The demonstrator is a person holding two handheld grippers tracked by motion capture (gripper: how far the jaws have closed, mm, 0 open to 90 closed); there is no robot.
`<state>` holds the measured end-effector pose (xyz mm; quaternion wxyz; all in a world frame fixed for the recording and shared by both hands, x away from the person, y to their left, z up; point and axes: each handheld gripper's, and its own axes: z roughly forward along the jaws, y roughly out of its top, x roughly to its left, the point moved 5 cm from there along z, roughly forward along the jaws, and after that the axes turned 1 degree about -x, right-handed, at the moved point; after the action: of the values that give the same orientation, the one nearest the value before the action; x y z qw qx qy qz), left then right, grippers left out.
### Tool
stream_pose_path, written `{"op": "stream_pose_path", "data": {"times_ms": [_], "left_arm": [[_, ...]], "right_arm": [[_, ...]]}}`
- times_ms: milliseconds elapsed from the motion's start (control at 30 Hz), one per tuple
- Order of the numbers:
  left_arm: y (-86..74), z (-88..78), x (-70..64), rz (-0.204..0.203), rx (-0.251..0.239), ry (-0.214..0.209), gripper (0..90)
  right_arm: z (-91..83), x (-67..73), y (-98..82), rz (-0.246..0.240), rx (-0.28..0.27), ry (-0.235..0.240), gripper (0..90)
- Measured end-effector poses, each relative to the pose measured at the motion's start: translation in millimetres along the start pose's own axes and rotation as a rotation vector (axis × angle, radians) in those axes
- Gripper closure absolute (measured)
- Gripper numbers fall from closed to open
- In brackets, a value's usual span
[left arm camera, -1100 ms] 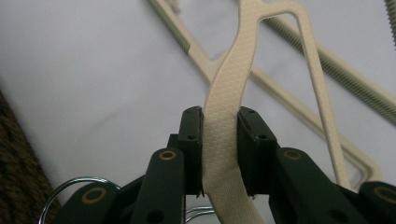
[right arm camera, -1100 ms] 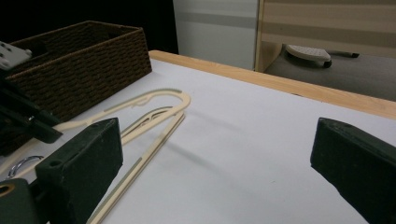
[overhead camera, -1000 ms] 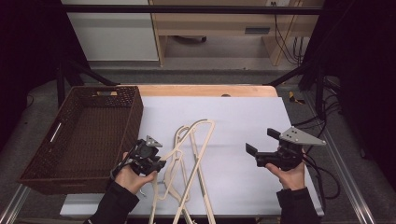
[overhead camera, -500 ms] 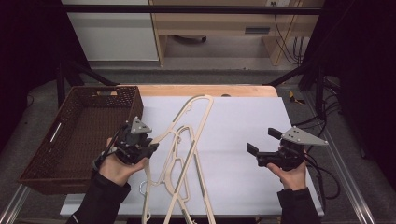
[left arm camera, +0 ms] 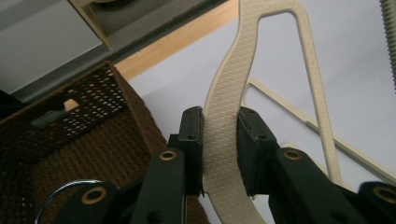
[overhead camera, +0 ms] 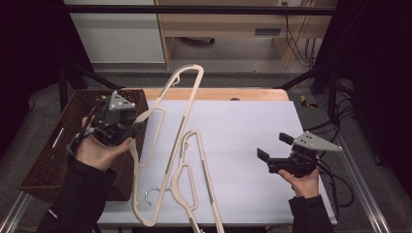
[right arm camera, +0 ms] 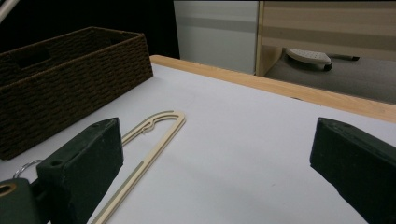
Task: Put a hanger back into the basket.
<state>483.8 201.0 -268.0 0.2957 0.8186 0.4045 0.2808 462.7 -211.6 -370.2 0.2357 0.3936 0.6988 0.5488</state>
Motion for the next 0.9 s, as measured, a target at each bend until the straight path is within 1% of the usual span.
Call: {"op": "stream_pose_path", "data": {"times_ms": [133, 167, 267, 333, 400, 500, 600, 700, 733, 800, 833, 900], "left_arm": [[3.7, -8.7, 14.3, -0.016, -0.02, 0.029, 72.7], [4.9, -10.2, 17.1, -0.03, -0.037, 0.041, 72.7], [6.8, -16.2, 28.0, -0.033, -0.034, 0.069, 72.7], [8.0, -21.0, 37.4, -0.036, -0.032, 0.101, 72.7], [8.6, -24.5, 44.8, -0.039, -0.033, 0.121, 72.7], [8.6, -30.6, 58.0, -0.038, -0.021, 0.162, 72.7], [7.5, -34.1, 68.6, -0.041, -0.014, 0.191, 72.7], [5.2, -36.6, 79.0, -0.041, -0.004, 0.213, 72.7], [3.9, -37.3, 82.7, -0.046, -0.007, 0.222, 72.8], [1.6, -38.1, 87.6, -0.056, -0.008, 0.226, 72.7], [0.0, -38.6, 90.7, -0.069, -0.009, 0.231, 72.7], [-2.3, -39.3, 95.6, -0.082, -0.007, 0.236, 72.7]], "right_arm": [[0.3, 0.4, -0.1, 0.002, 0.002, 0.002, 3.0], [0.4, 0.1, -0.3, 0.0, 0.003, 0.001, 3.0], [0.1, 0.1, -0.1, 0.003, 0.001, 0.002, 3.0], [-0.1, -0.1, 0.1, 0.003, 0.0, 0.002, 3.0], [-0.2, -0.2, 0.1, 0.003, 0.002, 0.0, 3.0], [-0.2, -0.6, -0.1, -0.002, 0.003, -0.001, 3.0], [0.0, -0.4, -0.1, -0.001, 0.003, 0.0, 3.0], [0.1, -0.2, -0.1, -0.001, 0.003, 0.002, 3.0], [0.2, -0.3, -0.1, -0.001, 0.003, 0.001, 3.0], [0.3, -0.3, -0.2, -0.001, 0.003, 0.001, 3.0], [0.4, -0.2, -0.2, -0.001, 0.004, 0.001, 3.0], [0.7, 0.2, -0.4, 0.004, 0.006, 0.003, 3.0]]}}
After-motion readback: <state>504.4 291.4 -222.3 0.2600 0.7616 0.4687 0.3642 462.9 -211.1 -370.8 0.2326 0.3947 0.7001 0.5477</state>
